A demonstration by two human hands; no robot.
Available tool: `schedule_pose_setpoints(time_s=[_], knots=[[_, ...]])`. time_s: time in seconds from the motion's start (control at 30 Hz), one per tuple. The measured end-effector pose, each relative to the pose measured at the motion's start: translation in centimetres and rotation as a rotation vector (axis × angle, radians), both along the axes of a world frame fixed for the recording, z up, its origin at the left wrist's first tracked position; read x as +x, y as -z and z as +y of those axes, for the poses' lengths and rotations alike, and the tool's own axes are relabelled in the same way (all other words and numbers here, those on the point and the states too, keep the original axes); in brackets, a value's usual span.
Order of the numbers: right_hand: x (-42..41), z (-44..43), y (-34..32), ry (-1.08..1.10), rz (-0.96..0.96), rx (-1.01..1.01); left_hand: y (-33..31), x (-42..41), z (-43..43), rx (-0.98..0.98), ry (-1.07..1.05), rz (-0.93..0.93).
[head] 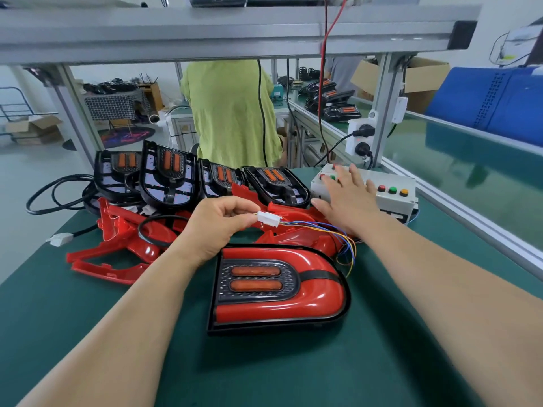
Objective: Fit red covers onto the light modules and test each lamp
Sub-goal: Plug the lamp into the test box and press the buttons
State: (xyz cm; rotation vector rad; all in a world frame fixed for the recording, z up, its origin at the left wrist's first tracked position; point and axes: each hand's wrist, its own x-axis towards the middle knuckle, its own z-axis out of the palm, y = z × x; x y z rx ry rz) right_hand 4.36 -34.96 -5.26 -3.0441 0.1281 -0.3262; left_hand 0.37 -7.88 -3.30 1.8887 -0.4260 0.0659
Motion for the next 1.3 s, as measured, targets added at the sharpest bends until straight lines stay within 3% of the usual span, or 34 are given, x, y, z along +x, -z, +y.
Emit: schedule_pose_setpoints(time_s=[0.27,0.8,1.3], knots=[[1.4,0.7,-0.1,-0.11,0.054,-0.124,-0.1,-0.1,-0.1,-0.004,-0.005,0.003],[1.1,0.3,0.3,-0.11,0.055,-0.146,-0.1,-0.2,-0.4,-0.015,-0.005,-0.007],[1.6,0.7,-0.4,-0.049,0.18,-0.194,0.0,0.3,-0.2,0.001,0.006,0.005]])
